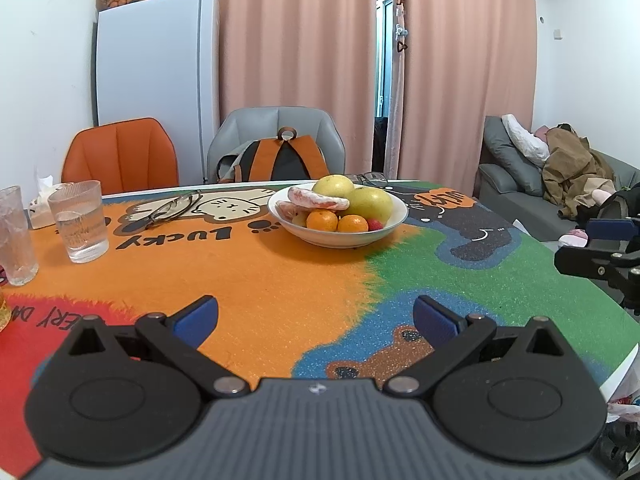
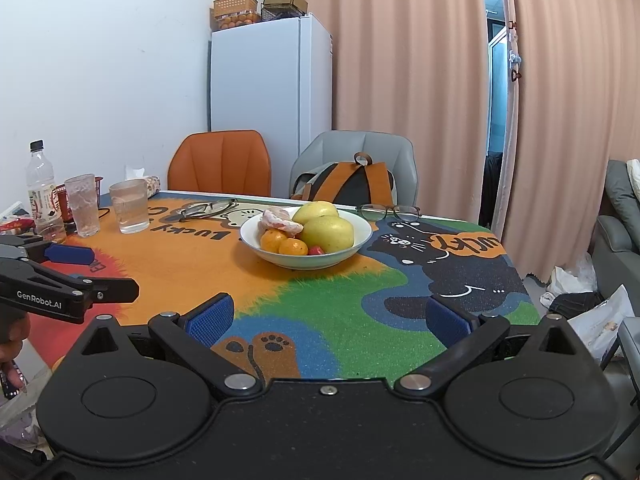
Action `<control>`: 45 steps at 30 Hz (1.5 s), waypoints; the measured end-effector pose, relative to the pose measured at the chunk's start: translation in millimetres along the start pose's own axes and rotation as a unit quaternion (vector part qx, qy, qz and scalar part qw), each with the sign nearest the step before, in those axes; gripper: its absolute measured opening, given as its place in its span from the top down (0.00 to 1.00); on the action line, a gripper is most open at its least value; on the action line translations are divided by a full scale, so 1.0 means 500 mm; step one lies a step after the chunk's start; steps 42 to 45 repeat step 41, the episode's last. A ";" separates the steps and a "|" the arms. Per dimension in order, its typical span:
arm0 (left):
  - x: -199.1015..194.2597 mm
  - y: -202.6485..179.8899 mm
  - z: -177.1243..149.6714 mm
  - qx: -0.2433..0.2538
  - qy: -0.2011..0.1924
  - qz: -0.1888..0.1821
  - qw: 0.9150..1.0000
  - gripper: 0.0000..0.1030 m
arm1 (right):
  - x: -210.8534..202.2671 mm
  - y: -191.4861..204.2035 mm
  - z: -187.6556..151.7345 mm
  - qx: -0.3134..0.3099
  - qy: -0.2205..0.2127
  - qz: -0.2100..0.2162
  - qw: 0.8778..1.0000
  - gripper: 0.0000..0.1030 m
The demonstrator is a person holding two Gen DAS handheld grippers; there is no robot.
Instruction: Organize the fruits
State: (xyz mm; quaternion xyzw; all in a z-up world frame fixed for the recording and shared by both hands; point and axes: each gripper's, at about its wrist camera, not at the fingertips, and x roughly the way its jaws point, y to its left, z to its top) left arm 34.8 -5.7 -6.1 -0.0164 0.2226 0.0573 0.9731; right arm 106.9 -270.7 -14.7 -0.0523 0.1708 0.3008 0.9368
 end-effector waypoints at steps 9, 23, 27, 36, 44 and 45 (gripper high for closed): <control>-0.001 -0.001 0.000 0.002 0.000 0.004 1.000 0.00 | 0.000 0.000 0.000 0.000 0.000 0.000 1.000 0.00; -0.004 -0.002 -0.001 0.003 -0.001 0.004 1.000 0.00 | 0.000 0.001 0.000 -0.001 0.000 0.000 1.000 0.00; -0.004 -0.002 0.000 0.004 0.000 0.005 1.000 0.00 | -0.001 0.001 0.000 -0.002 0.000 -0.001 1.000 0.00; -0.003 -0.002 0.000 0.003 0.001 0.004 1.000 0.00 | 0.000 0.001 -0.001 -0.003 0.000 -0.001 1.000 0.00; -0.003 -0.002 0.000 0.004 0.000 0.004 1.000 0.00 | 0.000 0.003 -0.001 -0.002 0.001 0.000 1.000 0.00; -0.003 -0.002 0.000 0.004 0.000 0.004 1.000 0.00 | 0.000 0.003 -0.001 -0.002 0.001 0.000 1.000 0.00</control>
